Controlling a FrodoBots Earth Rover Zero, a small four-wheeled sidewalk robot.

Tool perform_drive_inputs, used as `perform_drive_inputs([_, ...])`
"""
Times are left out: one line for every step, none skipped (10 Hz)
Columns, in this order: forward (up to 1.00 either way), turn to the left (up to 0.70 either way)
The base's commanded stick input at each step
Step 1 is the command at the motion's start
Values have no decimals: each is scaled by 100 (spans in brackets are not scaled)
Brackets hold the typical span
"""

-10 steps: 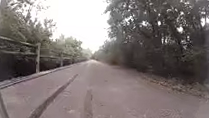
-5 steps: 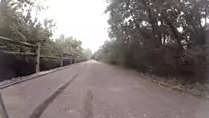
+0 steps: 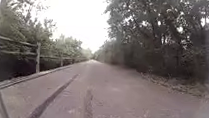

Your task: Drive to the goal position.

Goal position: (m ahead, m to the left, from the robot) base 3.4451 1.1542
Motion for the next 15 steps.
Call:
perform_drive_inputs([7,0])
perform_drive_inputs([7,0])
perform_drive_inputs([7,0])
perform_drive_inputs([7,0])
perform_drive_inputs([7,0])
perform_drive_inputs([7,0])
perform_drive_inputs([7,0])
perform_drive_inputs([7,0])
perform_drive_inputs([7,0])
perform_drive_inputs([7,0])
perform_drive_inputs([7,0])
perform_drive_inputs([7,0])
perform_drive_inputs([7,0])
perform_drive_inputs([7,0])
perform_drive_inputs([7,0])
